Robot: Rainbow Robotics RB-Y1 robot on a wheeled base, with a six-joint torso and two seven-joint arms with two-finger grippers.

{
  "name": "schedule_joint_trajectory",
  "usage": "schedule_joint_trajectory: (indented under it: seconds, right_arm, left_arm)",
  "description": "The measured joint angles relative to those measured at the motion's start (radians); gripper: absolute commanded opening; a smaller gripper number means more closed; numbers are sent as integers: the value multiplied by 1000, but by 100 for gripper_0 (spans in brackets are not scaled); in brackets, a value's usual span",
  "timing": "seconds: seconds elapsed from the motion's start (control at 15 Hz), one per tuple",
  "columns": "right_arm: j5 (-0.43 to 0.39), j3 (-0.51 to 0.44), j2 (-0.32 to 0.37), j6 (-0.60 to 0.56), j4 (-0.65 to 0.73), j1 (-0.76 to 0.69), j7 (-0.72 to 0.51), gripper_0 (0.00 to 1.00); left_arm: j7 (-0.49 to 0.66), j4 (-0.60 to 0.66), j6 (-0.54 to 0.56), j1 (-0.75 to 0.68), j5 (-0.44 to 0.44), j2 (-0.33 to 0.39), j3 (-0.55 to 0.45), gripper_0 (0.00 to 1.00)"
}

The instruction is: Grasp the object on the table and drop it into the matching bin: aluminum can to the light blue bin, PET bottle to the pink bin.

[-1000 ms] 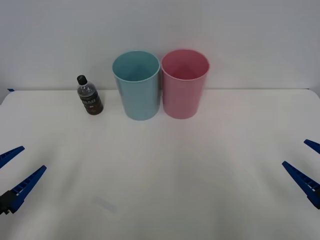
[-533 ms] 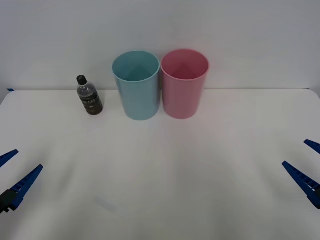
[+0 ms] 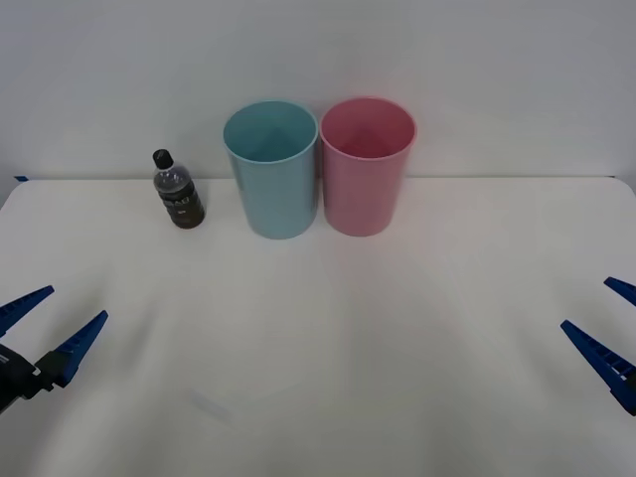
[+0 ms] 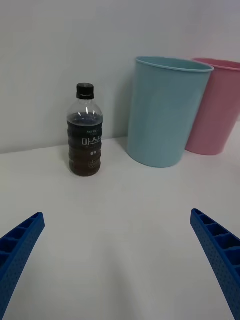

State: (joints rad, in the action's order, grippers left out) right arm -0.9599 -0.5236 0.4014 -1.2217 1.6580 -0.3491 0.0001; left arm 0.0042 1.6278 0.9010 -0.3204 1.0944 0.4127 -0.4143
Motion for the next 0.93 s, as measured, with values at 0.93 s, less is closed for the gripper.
schedule_joint_trajectory:
  seconds: [0.93]
  right_arm:
    - [0, 0, 0, 0, 0, 0, 0, 100]
  left_arm:
    - [50, -246, -198, 327, 154, 9, 152, 100]
